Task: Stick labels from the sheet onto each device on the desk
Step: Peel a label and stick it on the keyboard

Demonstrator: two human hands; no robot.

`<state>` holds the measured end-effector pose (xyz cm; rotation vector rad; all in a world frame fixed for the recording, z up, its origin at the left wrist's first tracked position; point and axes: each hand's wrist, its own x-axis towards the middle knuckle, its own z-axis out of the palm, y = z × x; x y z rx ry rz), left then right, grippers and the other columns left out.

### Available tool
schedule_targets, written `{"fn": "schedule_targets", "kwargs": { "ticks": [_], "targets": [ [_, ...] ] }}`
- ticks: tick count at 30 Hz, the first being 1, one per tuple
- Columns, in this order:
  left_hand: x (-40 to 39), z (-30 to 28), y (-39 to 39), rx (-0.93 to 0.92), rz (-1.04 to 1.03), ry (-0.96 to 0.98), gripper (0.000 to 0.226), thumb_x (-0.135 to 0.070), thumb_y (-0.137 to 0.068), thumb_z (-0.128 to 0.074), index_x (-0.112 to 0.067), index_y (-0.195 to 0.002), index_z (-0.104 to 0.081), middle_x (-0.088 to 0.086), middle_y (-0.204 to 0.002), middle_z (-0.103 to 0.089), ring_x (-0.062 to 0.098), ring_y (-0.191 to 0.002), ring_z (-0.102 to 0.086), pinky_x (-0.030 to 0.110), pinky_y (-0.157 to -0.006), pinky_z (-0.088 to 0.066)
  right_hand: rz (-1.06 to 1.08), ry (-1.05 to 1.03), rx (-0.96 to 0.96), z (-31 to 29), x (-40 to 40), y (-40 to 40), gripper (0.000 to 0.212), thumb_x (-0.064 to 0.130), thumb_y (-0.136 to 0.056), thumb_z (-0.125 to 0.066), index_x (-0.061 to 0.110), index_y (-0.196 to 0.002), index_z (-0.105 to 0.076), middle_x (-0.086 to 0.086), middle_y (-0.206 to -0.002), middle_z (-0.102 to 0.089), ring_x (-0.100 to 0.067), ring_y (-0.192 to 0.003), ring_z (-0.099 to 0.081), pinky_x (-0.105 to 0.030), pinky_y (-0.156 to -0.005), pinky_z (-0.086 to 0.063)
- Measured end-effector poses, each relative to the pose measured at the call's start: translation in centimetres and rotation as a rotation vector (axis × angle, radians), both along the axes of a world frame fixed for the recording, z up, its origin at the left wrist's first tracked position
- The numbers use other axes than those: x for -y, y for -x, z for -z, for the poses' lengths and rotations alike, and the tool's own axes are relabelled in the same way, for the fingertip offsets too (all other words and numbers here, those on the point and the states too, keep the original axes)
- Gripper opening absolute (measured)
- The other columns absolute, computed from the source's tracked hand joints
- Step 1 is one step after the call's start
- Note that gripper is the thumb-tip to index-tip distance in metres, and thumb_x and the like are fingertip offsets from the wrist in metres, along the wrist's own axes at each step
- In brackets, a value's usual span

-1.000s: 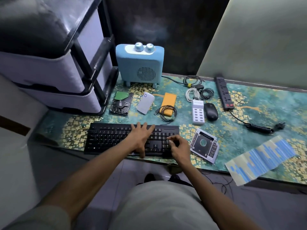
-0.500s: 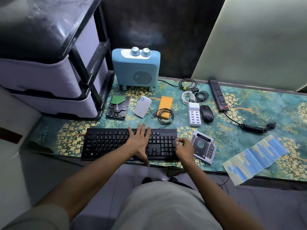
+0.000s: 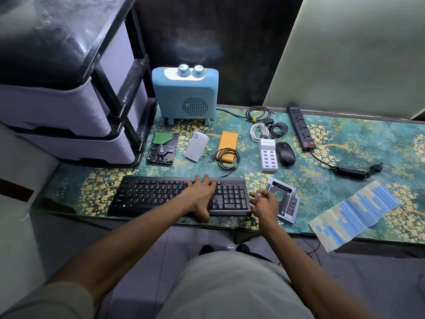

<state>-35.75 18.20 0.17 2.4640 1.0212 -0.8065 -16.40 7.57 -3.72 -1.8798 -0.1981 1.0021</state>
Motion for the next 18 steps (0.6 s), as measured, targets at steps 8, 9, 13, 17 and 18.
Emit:
{"fn": "schedule_targets", "kwargs": {
  "ticks": [8, 9, 13, 17, 18],
  "targets": [
    [-5.4, -7.1, -1.5, 0.401, -0.286, 0.083, 0.018, -0.003, -0.065, -0.054, -0.016, -0.056, -0.061, -0.005, -0.048, -0.052, 0.023, -0.058, -0.048, 0.02, -0.051, -0.033, -0.134, 0.105, -0.009, 0.4, 1.1, 2.1, 0.013, 0.0, -0.093, -0.067, 0.008, -0.082, -0.068, -0.013, -0.078, -0.07, -0.028, -0.068, -0.07, -0.048, -0.073, -0.063],
    [-5.7, -7.7, -1.5, 0.425, -0.317, 0.057, 0.018, -0.001, -0.063, -0.054, -0.014, -0.051, -0.058, -0.003, -0.045, -0.05, 0.023, -0.056, -0.045, 0.02, -0.05, -0.03, -0.225, 0.08, 0.05, 0.2, 1.0, 2.8, 0.015, 0.002, -0.089, -0.073, 0.013, -0.081, -0.069, -0.013, -0.081, -0.073, -0.031, -0.074, -0.073, -0.051, -0.077, -0.063],
    [-5.8, -8.2, -2.0, 0.406, -0.349, 0.091, 0.005, 0.003, -0.063, -0.054, -0.001, -0.06, -0.053, 0.02, -0.069, -0.06, 0.024, -0.055, -0.04, 0.022, -0.048, -0.025, -0.42, -0.106, 0.249, -2.2, -0.7, 5.1, 0.018, 0.011, -0.08, -0.085, 0.014, -0.084, -0.068, -0.009, -0.077, -0.075, -0.02, -0.074, -0.076, -0.032, -0.068, -0.063],
    [-5.6, -6.8, -2.1, 0.369, -0.363, 0.134, 0.02, 0.002, -0.06, -0.054, -0.01, -0.049, -0.043, 0.001, -0.048, -0.041, 0.023, -0.054, -0.039, 0.024, -0.052, -0.025, -0.442, -0.2, 0.351, -3.8, -1.6, 5.9, 0.024, 0.013, -0.081, -0.084, 0.01, -0.083, -0.061, -0.007, -0.073, -0.072, -0.011, -0.068, -0.071, -0.019, -0.058, -0.053],
    [-5.6, -6.6, -2.1, 0.365, -0.371, 0.144, 0.019, 0.002, -0.06, -0.054, -0.011, -0.05, -0.043, 0.001, -0.048, -0.042, 0.023, -0.055, -0.039, 0.024, -0.052, -0.024, -0.434, -0.196, 0.367, -3.6, -1.6, 5.8, 0.026, 0.013, -0.081, -0.084, 0.011, -0.081, -0.058, -0.008, -0.073, -0.071, -0.013, -0.068, -0.07, -0.02, -0.057, -0.052]
  ]
}}
